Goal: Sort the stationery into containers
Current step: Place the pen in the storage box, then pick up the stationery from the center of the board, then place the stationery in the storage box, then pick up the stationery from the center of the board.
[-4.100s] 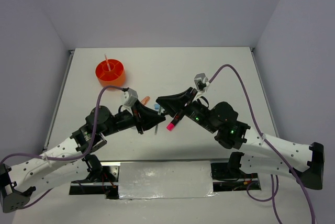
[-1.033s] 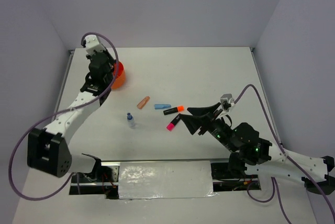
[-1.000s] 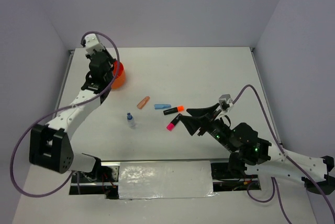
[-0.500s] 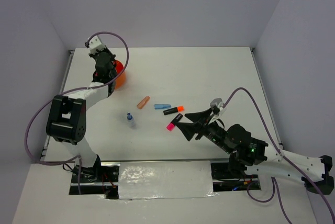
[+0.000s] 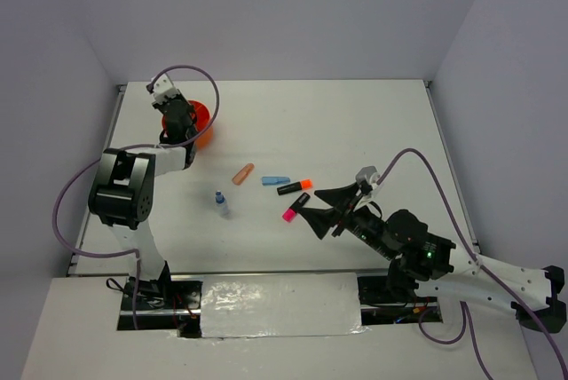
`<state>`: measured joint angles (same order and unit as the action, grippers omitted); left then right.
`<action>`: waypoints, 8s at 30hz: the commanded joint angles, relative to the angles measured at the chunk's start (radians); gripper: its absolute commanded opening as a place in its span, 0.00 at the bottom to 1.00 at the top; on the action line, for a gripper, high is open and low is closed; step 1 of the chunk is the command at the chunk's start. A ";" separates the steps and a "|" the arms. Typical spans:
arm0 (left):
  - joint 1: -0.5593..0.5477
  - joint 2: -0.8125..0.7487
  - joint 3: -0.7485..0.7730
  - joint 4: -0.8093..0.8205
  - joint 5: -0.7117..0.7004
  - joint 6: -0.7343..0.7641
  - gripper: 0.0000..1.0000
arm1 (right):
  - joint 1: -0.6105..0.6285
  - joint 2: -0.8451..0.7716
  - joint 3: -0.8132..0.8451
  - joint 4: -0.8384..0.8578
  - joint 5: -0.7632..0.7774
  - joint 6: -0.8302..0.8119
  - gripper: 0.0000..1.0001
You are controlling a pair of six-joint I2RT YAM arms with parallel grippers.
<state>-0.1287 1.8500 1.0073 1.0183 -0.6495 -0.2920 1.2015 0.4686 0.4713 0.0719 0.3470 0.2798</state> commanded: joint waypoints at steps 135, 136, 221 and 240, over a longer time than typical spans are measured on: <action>-0.040 -0.161 0.209 -0.468 0.407 0.175 0.00 | -0.102 -0.027 0.128 -0.334 -0.105 0.081 0.81; -0.032 -0.160 0.199 -0.460 0.421 0.171 0.01 | -0.102 -0.025 0.127 -0.333 -0.103 0.079 0.81; -0.400 -0.058 0.479 -1.277 0.851 0.674 0.95 | -0.102 -0.122 0.199 -0.460 -0.094 0.070 0.82; -0.482 0.199 0.614 -1.589 0.800 0.737 0.88 | -0.099 -0.157 0.159 -0.445 -0.152 0.073 0.82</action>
<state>-0.6060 2.0354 1.5944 -0.5339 0.1135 0.4412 1.1053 0.3264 0.6289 -0.3824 0.2024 0.3618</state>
